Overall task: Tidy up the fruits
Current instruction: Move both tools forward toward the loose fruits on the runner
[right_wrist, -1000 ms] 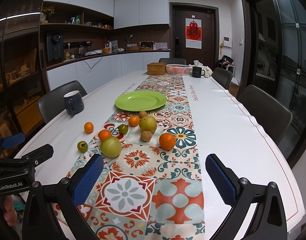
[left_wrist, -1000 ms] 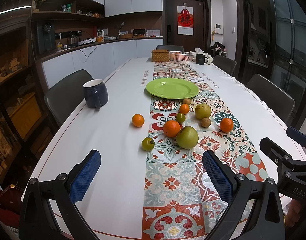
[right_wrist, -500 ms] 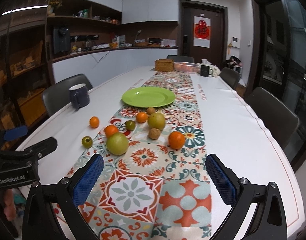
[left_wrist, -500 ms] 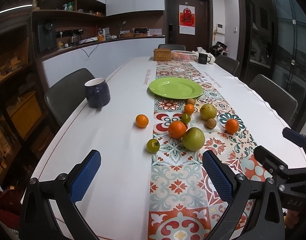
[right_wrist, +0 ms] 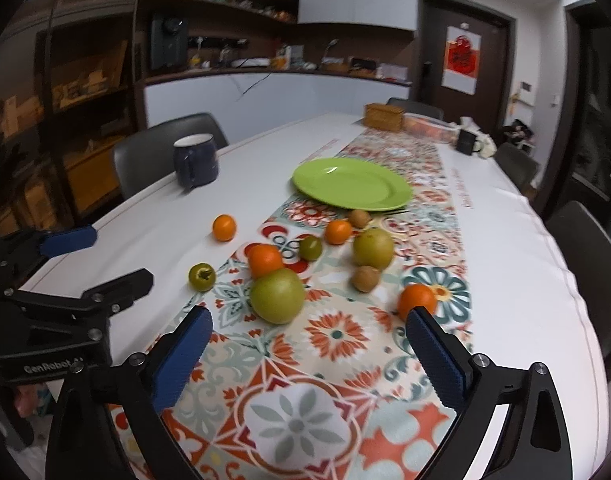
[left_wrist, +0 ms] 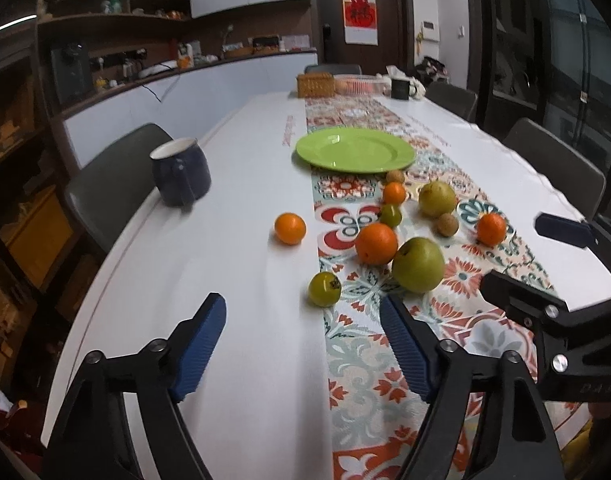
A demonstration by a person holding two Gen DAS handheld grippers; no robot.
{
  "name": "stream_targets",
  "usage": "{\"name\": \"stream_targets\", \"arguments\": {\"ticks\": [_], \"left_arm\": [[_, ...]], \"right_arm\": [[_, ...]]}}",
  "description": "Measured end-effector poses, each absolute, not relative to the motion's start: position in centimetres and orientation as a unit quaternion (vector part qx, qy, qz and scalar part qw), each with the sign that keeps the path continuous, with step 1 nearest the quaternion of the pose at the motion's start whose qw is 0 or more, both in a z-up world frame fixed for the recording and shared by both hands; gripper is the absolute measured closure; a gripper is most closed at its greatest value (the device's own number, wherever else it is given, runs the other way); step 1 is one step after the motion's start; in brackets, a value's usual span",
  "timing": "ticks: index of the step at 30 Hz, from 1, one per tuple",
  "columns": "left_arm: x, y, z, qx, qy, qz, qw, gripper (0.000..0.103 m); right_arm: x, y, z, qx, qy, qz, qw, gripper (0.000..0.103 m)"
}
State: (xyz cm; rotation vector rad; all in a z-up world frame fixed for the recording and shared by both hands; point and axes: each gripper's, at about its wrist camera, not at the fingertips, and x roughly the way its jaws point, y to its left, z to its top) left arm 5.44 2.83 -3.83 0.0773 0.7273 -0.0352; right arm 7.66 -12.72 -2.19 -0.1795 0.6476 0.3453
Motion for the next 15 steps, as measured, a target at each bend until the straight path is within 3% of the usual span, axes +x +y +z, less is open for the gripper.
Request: {"name": "stream_targets", "arguments": {"ticks": [15], "left_arm": [[10.9, 2.8, -7.8, 0.05, 0.422, -0.08, 0.901, 0.042]], "right_arm": [[13.4, -10.0, -6.5, -0.11, 0.403, 0.222, 0.881, 0.031]]}}
